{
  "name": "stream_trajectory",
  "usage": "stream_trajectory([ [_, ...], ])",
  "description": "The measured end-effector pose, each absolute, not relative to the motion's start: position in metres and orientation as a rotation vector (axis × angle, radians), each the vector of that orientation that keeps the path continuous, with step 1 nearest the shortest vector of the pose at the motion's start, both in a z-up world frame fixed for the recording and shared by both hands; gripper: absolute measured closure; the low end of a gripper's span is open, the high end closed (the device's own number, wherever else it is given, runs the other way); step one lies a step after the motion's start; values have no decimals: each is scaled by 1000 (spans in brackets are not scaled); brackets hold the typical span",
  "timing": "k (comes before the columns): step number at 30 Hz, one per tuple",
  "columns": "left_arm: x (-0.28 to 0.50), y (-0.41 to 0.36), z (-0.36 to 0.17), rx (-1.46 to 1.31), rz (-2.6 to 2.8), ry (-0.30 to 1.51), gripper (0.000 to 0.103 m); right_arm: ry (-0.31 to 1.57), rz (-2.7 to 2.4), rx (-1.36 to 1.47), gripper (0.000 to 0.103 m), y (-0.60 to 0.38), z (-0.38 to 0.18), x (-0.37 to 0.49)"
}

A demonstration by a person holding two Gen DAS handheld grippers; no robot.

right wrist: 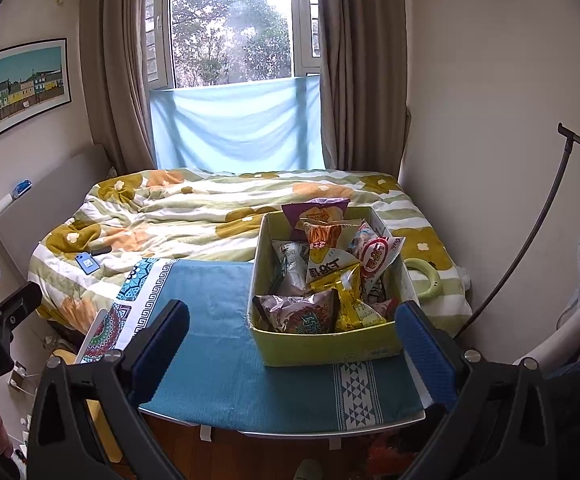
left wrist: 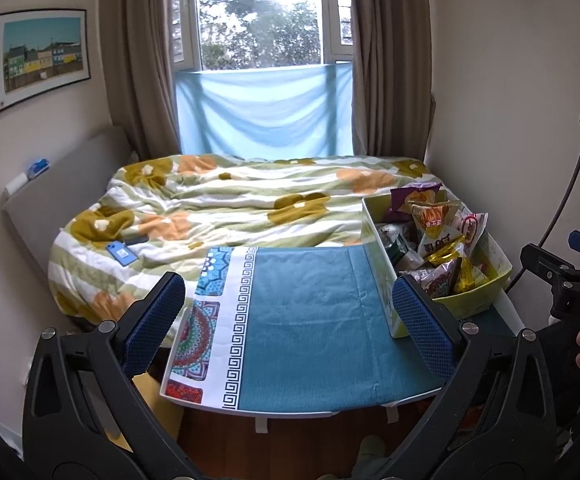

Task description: Organize snacks

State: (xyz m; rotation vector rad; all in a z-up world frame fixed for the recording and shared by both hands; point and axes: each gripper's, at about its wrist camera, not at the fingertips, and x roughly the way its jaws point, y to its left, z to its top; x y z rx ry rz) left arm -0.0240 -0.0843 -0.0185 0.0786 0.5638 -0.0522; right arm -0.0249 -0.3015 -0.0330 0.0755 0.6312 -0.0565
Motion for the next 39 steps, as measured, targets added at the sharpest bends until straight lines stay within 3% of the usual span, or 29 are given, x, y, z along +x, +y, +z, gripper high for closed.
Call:
stream_trajectory([
  [39,-17,-87,-20,108,-51,560,0,639,-63,76,0,-306,-39,-14],
])
